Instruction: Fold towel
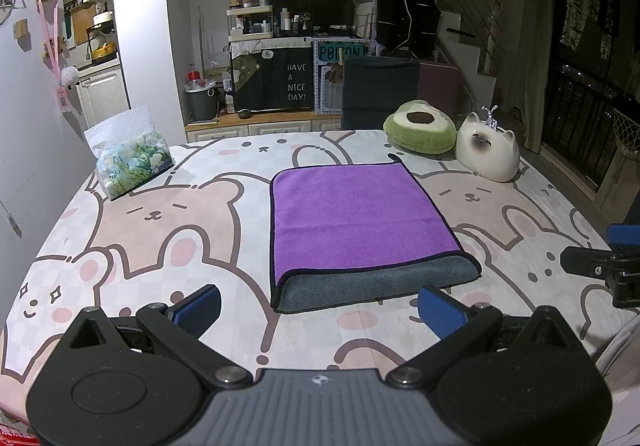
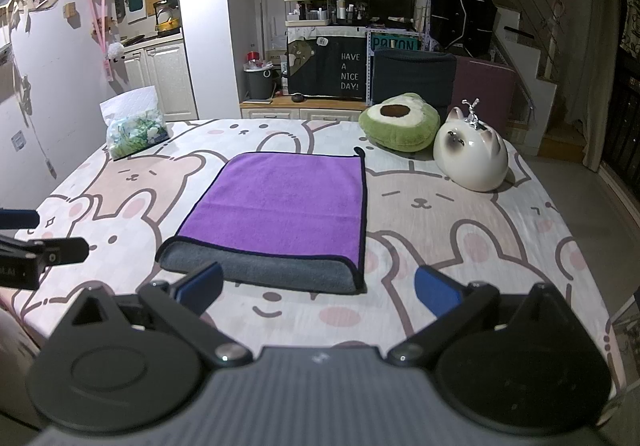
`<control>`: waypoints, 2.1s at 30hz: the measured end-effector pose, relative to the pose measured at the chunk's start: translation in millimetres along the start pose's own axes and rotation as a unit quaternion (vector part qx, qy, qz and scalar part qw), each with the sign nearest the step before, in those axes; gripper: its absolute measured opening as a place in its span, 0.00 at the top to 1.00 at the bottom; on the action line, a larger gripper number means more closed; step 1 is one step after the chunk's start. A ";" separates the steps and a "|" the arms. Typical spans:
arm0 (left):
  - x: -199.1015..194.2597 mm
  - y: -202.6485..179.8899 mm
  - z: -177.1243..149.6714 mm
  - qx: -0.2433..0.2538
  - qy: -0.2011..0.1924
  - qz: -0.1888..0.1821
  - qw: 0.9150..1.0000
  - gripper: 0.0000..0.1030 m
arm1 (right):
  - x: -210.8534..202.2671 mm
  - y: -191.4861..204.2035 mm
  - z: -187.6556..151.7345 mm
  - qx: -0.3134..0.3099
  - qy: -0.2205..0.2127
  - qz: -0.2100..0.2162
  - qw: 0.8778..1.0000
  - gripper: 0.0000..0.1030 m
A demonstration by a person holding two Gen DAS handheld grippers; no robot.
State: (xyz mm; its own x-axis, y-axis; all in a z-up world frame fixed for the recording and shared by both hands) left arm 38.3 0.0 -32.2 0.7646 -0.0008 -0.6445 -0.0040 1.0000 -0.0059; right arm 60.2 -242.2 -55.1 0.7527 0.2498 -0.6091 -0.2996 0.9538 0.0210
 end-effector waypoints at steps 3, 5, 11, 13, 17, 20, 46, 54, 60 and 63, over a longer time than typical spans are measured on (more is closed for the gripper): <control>0.0 -0.1 0.0 0.000 0.000 0.000 1.000 0.00 | 0.0 0.0 0.0 0.000 0.000 0.000 1.000 0.01; -0.1 -0.1 -0.1 0.001 0.000 0.000 1.000 0.00 | -0.2 0.1 -0.1 0.000 0.000 0.000 1.000 0.01; 0.0 -0.1 0.0 0.000 0.000 0.000 1.000 0.00 | -0.4 0.0 -0.2 0.001 0.000 0.000 1.000 0.01; 0.0 0.0 0.0 0.000 0.000 0.000 1.000 0.00 | -0.4 -0.2 -0.1 0.000 0.000 0.000 1.000 0.01; 0.0 -0.1 0.0 0.000 0.000 0.000 1.000 0.00 | -0.4 -0.2 -0.1 0.000 0.000 0.001 1.000 0.01; 0.0 -0.1 0.0 0.000 0.000 0.000 1.000 0.00 | -0.3 -0.2 -0.2 0.000 0.001 0.000 1.000 0.01; 7.7 -2.7 11.6 0.008 -0.003 0.003 1.000 0.00 | 1.3 -1.8 2.8 0.000 0.001 0.003 1.000 0.01; 25.6 0.7 26.2 0.014 0.002 0.014 1.000 0.00 | 13.5 -15.6 18.2 0.006 0.003 -0.006 1.000 0.01; 51.0 3.8 38.0 0.005 0.009 0.009 1.000 0.00 | 30.4 -20.2 33.0 0.000 0.001 0.002 1.000 0.01; 63.1 6.7 40.6 0.006 0.015 0.010 1.000 0.00 | 41.2 -20.0 38.6 -0.009 0.005 0.008 1.000 0.01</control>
State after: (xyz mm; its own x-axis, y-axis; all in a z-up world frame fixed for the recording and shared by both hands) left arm 112.7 6.9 -41.9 0.7453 0.0187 -0.6664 -0.0107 0.9998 0.0161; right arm 119.9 -244.6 -50.1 0.7416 0.2629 -0.6171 -0.3220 0.9466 0.0163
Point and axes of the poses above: each gripper's, at about its wrist camera, not at the fingertips, and x roughly the way its jaws point, y to its left, z to its top, the point moved 5 cm from there along x, roughly the way its jaws point, and after that the axes turned 1 degree about -x, right-handed, at the moved point
